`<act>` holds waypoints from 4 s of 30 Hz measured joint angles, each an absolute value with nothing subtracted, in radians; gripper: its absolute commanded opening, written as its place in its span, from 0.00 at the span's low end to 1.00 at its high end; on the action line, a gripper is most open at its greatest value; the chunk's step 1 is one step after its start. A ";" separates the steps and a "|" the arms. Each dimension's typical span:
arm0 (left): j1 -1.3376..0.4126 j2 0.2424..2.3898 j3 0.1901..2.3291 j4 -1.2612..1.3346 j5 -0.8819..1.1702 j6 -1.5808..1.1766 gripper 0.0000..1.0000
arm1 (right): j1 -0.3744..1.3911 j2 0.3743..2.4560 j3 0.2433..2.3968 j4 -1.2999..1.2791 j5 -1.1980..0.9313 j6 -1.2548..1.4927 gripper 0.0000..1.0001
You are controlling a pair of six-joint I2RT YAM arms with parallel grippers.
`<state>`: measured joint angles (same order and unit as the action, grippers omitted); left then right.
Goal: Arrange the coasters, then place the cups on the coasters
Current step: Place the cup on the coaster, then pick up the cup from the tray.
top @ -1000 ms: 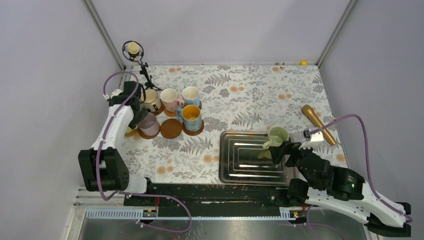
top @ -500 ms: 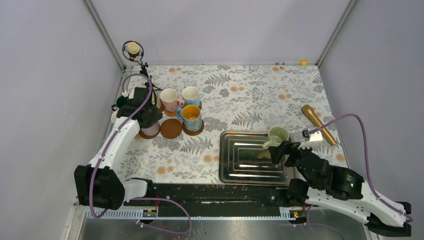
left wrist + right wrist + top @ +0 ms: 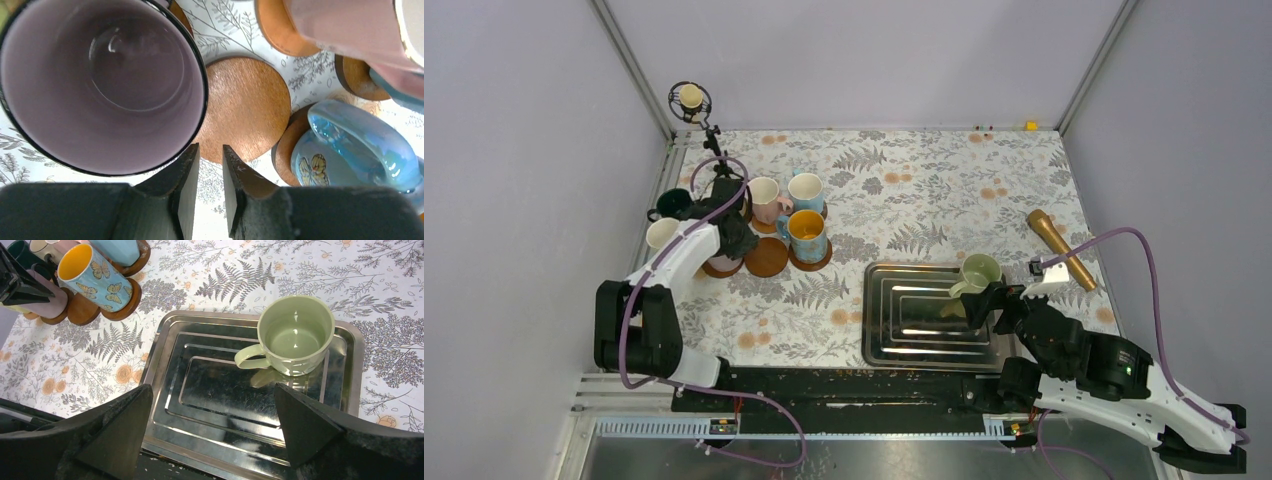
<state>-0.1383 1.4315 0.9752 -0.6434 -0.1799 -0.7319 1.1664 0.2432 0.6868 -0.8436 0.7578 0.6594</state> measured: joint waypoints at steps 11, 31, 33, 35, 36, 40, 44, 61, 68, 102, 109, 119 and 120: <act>-0.102 1.457 1.041 -0.657 -0.250 -0.734 0.25 | 1.166 0.236 0.689 -0.847 0.758 0.659 1.00; -0.194 1.335 1.087 -0.690 -0.035 -0.607 0.64 | 1.166 0.527 0.802 -0.960 0.820 0.669 0.87; -0.213 1.303 1.089 -0.695 -0.002 -0.580 0.76 | 1.166 0.569 0.811 -0.953 0.818 0.633 0.84; -0.223 1.268 1.089 -0.709 0.030 -0.553 0.86 | 1.166 0.607 0.823 -0.952 0.813 0.598 0.77; -0.223 1.247 1.089 -0.715 0.044 -0.542 0.91 | 1.166 0.622 0.830 -0.952 0.810 0.583 0.74; -0.223 1.159 1.089 -0.728 0.073 -0.498 0.99 | 1.165 0.681 0.853 -0.927 0.804 0.528 0.73; -0.223 1.074 1.089 -0.750 0.101 -0.450 0.99 | 1.128 0.754 0.864 -0.907 0.758 0.493 0.70; -0.224 0.906 0.955 -0.727 0.117 -0.366 0.99 | 0.697 1.102 0.913 -0.791 0.447 0.358 0.49; -0.224 0.905 0.954 -0.712 0.117 -0.366 0.99 | 0.612 1.198 0.913 -0.736 0.369 0.339 0.47; -0.224 0.904 0.945 -0.709 0.101 -0.366 0.99 | 0.427 1.280 0.956 -0.696 0.241 0.262 0.44; -0.224 0.903 0.945 -0.709 0.099 -0.366 0.99 | 0.415 1.301 0.952 -0.690 0.217 0.262 0.40; -0.224 0.883 0.945 -0.709 0.088 -0.366 0.99 | 0.408 1.324 0.923 -0.666 0.203 0.270 0.38; -0.224 0.883 0.945 -0.709 0.086 -0.366 0.99 | 0.406 1.328 0.917 -0.662 0.195 0.274 0.36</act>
